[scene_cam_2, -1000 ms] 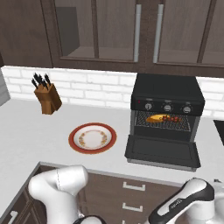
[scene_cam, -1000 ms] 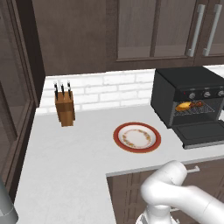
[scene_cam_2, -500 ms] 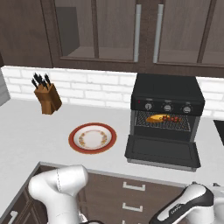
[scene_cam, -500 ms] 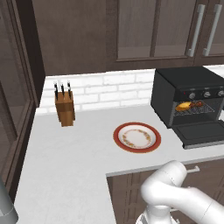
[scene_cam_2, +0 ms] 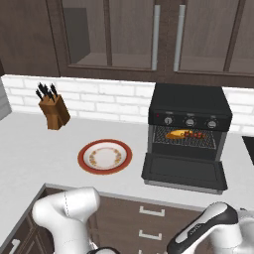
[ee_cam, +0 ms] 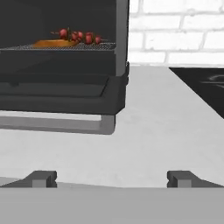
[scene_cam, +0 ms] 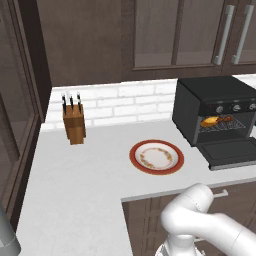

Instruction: Pick up the kebab skewer and baguette bread, and place them inside the toaster oven. Close the toaster oven door and start by setting the timer.

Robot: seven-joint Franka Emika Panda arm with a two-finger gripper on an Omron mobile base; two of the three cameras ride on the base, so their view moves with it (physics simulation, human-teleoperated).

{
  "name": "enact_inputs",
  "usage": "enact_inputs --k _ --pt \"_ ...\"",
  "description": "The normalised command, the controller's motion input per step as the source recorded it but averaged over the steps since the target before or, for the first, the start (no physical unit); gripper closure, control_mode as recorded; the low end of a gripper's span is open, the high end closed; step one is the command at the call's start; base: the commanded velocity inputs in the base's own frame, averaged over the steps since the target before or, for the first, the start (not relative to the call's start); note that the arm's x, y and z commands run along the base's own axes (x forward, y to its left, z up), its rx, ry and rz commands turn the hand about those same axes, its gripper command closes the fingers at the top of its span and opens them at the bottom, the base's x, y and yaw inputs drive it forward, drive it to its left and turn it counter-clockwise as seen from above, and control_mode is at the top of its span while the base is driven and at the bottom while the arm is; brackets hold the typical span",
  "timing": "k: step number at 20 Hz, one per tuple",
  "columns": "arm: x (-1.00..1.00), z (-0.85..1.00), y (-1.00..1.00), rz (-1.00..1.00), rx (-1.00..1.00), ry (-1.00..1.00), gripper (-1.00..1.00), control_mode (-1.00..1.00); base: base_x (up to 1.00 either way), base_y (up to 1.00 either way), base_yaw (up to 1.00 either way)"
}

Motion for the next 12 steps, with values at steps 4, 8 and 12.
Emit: enact_inputs --k 4,8,12 --pt "0.18 0.0 0.11 0.0 0.0 0.08 -1.0 -1.0 0.0 0.0 0.0" --pt "0.06 -0.02 0.13 0.0 0.0 0.03 -1.0 -1.0 0.0 0.0 0.0" --pt "0.0 -0.13 0.3 0.0 0.0 0.0 -1.0 -1.0 0.0 0.0 0.0"
